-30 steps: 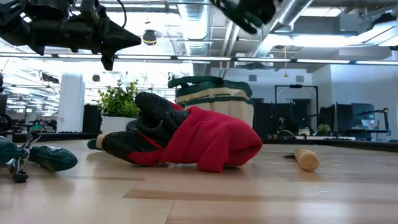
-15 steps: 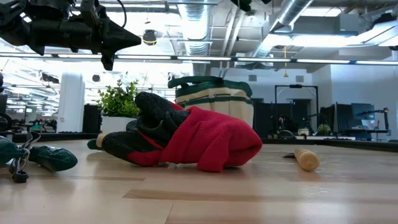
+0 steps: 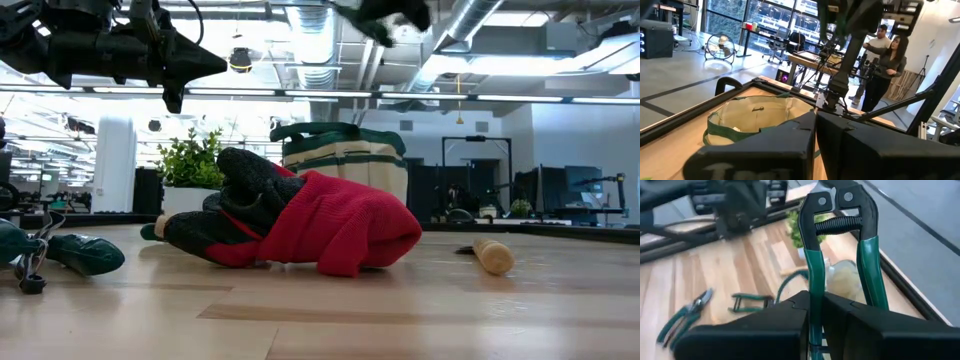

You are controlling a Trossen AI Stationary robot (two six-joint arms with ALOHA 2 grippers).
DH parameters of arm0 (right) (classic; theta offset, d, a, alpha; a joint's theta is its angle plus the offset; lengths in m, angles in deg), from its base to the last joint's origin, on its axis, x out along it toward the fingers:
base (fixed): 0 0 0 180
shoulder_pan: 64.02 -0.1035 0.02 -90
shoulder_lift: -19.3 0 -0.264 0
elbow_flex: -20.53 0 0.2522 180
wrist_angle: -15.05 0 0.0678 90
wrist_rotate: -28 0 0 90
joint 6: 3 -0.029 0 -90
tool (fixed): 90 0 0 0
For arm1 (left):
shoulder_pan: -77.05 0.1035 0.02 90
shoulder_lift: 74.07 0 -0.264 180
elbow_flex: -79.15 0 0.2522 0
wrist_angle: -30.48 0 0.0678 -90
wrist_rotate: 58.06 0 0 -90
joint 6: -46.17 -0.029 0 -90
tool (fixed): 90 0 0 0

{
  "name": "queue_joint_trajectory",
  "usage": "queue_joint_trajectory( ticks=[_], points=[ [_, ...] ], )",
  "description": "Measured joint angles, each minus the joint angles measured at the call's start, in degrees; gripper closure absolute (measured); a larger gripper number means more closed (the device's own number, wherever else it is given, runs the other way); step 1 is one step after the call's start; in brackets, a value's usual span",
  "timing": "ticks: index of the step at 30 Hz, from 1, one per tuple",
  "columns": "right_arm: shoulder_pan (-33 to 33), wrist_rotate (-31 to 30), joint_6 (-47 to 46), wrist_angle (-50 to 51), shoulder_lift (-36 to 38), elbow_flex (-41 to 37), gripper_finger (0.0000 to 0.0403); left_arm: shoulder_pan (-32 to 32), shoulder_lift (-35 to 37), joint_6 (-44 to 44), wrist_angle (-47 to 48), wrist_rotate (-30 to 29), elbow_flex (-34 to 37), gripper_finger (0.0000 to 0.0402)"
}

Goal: Pick & Place Garden tools in Gardening bag
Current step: Put the top right shear scissor into the gardening bag

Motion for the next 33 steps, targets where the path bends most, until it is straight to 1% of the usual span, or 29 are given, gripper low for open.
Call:
queue_joint_trajectory(
  ticks=[1,3,9,21,25,31,33],
  points=[
    [0.3,0.1,-0.2,-0.6,-0.7,0.1,0.0384,0.0,0.0,0.0,0.0,0.0,0.0,0.0399],
    [1.4,0.3,-0.3,1.8,-2.2,-0.2,0.0384,0.0,0.0,0.0,0.0,0.0,0.0,0.0399],
    [4.4,2.0,-0.9,1.0,-6.9,-0.1,0.0383,0.0,-0.4,-0.1,0.3,0.0,0.0,0.0399],
    [9.4,9.3,-4.9,-0.4,-14.6,-0.1,0.0384,0.1,-1.2,-0.2,-0.1,0.0,0.0,0.0399],
    [10.1,10.8,-5.8,-0.5,-16.0,-0.1,0.0384,0.1,-1.2,-0.2,-0.1,0.0,0.0,0.0399],
    [10.5,10.8,-6.0,-0.1,-17.2,0.0,0.0385,0.1,-1.2,-0.2,0.0,0.0,0.0,0.0399],
    [10.9,10.8,-6.3,2.5,-17.2,-0.2,0.0385,0.1,-1.2,-0.2,0.0,0.0,0.0,0.0399]
  ],
)
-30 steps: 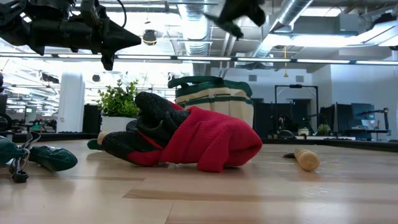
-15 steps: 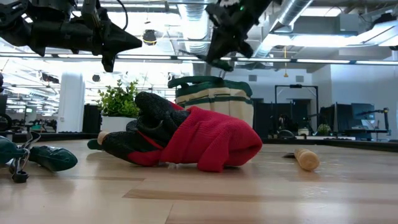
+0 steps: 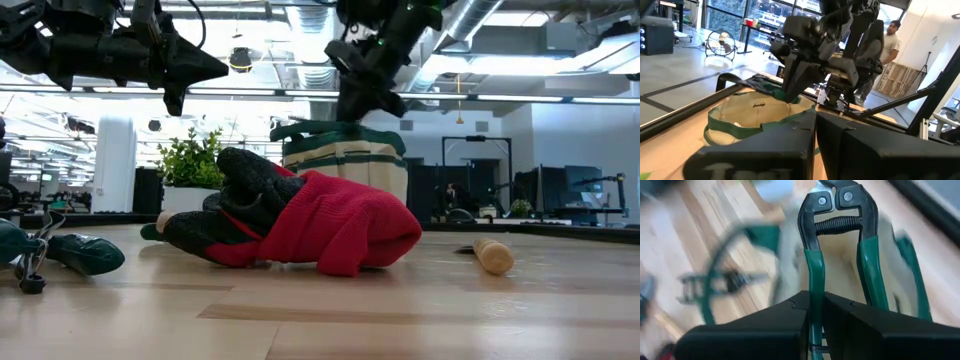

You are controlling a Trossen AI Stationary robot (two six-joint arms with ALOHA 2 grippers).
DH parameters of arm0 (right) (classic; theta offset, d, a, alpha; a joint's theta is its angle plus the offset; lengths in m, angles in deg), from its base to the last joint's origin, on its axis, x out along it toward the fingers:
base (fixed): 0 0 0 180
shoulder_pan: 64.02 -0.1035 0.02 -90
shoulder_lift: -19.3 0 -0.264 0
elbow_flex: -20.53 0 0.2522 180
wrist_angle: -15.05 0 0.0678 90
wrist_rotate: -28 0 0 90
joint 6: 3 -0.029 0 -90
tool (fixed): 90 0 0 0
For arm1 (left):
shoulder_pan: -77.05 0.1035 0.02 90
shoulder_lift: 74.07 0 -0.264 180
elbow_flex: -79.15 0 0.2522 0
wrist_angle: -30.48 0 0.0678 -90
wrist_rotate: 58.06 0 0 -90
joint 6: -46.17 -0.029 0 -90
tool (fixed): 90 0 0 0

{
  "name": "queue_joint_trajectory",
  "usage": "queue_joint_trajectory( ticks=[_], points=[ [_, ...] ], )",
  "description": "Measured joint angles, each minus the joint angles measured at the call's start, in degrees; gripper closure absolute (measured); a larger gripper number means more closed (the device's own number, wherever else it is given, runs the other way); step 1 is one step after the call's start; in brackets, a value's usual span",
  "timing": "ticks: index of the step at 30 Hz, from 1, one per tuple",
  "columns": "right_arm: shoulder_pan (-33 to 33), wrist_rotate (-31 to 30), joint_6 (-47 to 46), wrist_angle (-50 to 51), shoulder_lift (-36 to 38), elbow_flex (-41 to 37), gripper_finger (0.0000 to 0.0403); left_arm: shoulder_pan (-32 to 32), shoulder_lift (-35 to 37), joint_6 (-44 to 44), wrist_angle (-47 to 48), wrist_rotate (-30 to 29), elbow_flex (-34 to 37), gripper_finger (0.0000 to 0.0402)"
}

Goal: Pick & Place Garden tools in Gardening bag
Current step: Put the top right shear scissor into the gardening bag

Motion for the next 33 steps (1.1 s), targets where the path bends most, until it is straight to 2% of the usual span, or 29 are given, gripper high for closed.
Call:
queue_joint_trajectory(
  ticks=[26,33],
  points=[
    [1.0,5.0,0.0,7.8,-2.8,0.1,0.0384,0.0,0.0,0.0,0.0,0.0,0.0,0.0399],
    [1.3,6.8,0.0,7.3,-5.7,0.1,0.0383,0.0,0.0,0.0,0.0,0.0,0.0,0.0399]
  ],
)
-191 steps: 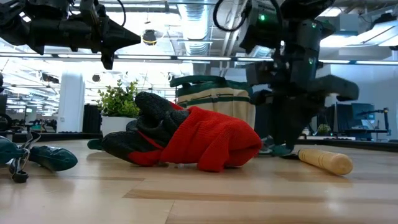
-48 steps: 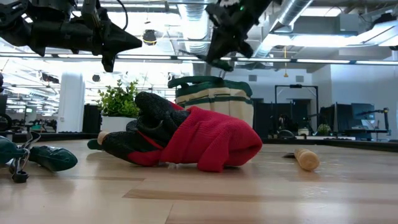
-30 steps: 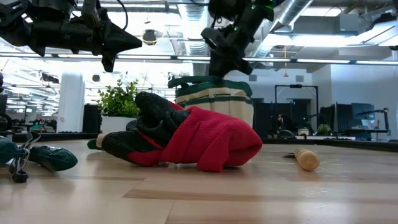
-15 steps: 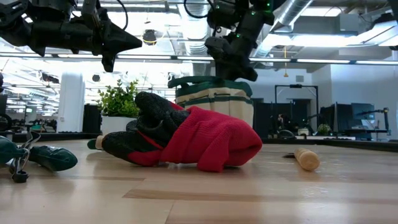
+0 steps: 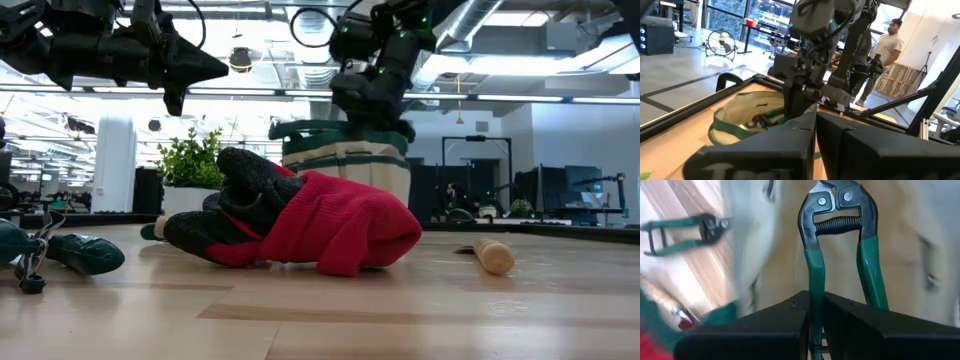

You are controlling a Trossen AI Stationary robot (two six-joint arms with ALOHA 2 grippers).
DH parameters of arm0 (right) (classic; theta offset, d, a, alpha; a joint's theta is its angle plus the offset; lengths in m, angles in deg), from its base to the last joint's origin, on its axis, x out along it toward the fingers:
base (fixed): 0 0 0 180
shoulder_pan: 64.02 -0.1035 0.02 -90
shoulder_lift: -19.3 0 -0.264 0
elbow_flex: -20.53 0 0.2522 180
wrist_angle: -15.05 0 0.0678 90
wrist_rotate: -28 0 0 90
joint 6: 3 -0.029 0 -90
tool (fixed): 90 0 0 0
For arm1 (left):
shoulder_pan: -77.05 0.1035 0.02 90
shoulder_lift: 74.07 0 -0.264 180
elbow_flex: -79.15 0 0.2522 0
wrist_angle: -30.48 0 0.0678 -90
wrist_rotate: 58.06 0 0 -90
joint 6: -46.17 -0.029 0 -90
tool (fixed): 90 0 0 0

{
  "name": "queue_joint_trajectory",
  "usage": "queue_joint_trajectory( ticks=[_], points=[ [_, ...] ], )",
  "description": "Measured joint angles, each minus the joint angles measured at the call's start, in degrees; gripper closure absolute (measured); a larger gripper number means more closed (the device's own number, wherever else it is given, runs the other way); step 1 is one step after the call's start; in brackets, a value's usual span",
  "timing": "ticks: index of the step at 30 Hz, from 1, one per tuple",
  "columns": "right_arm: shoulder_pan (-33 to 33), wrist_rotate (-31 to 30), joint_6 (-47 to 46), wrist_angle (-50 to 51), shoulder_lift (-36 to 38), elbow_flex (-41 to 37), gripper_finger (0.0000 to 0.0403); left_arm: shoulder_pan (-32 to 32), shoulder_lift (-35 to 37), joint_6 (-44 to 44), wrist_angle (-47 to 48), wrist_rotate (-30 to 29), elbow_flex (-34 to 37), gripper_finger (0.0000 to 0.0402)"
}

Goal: Pick & Place Garden tools in Gardening bag
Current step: Put the top right shear scissor into the gardening bag

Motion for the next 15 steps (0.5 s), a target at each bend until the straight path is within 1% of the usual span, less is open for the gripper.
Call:
queue_joint_trajectory(
  ticks=[2,4,5,15],
  points=[
    [0.0,0.4,0.1,1.0,-0.6,-0.1,0.0382,0.0,0.0,0.0,0.0,0.0,0.0,0.0399],
    [0.0,0.4,0.1,-0.8,-1.5,0.1,0.0383,0.0,0.0,0.0,0.0,0.0,0.0,0.0399],
    [0.0,0.4,0.1,-0.1,-1.6,0.0,0.0383,0.0,0.0,0.0,0.0,0.0,0.0,0.0399],
    [0.0,0.5,0.1,0.5,-1.3,0.0,0.0374,0.0,0.0,0.0,0.0,0.0,0.0,0.0399]
  ],
)
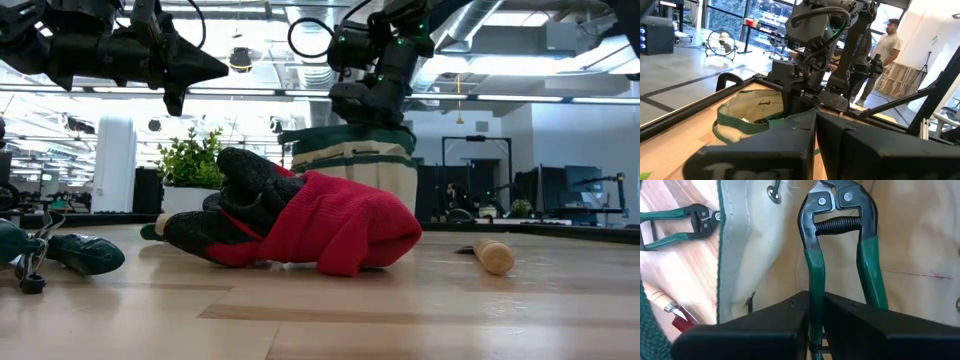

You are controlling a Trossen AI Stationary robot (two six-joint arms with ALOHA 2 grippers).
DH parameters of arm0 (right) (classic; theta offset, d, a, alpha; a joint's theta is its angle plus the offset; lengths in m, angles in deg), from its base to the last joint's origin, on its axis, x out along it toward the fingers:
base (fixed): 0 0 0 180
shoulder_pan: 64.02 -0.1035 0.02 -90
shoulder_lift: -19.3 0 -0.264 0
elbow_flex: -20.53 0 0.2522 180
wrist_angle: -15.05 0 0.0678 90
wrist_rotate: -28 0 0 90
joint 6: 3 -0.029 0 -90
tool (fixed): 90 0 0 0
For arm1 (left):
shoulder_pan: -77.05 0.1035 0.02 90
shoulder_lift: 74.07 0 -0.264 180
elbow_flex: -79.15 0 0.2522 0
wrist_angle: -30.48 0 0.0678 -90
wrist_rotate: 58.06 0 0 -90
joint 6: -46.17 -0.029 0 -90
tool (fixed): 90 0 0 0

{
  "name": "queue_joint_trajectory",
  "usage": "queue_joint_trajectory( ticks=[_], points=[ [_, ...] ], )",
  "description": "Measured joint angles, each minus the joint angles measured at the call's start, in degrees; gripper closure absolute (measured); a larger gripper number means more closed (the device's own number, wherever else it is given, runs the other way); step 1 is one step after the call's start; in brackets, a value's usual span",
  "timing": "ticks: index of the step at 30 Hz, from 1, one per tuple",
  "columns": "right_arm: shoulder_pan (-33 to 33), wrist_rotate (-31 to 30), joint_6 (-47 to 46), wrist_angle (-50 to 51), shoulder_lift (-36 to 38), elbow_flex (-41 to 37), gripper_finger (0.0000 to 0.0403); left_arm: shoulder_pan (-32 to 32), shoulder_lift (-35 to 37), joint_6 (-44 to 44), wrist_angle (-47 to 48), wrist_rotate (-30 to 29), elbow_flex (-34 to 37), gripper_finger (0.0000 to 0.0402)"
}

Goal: Pick & Place Garden tools in Gardening bag
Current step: Put the top right shear scissor into the gardening bag, then put the bottom shear scissor into the gardening bag

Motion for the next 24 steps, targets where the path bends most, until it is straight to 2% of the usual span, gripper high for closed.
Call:
queue_joint_trajectory(
  ticks=[15,24],
  points=[
    [0.0,0.0,1.4,-0.2,0.0,0.0,0.0311,0.0,0.0,0.0,0.0,0.0,0.0,0.0399],
    [0.1,0.0,1.5,-0.2,0.0,0.0,0.0223,0.0,0.0,0.0,0.0,0.0,0.0,0.0399]
  ],
)
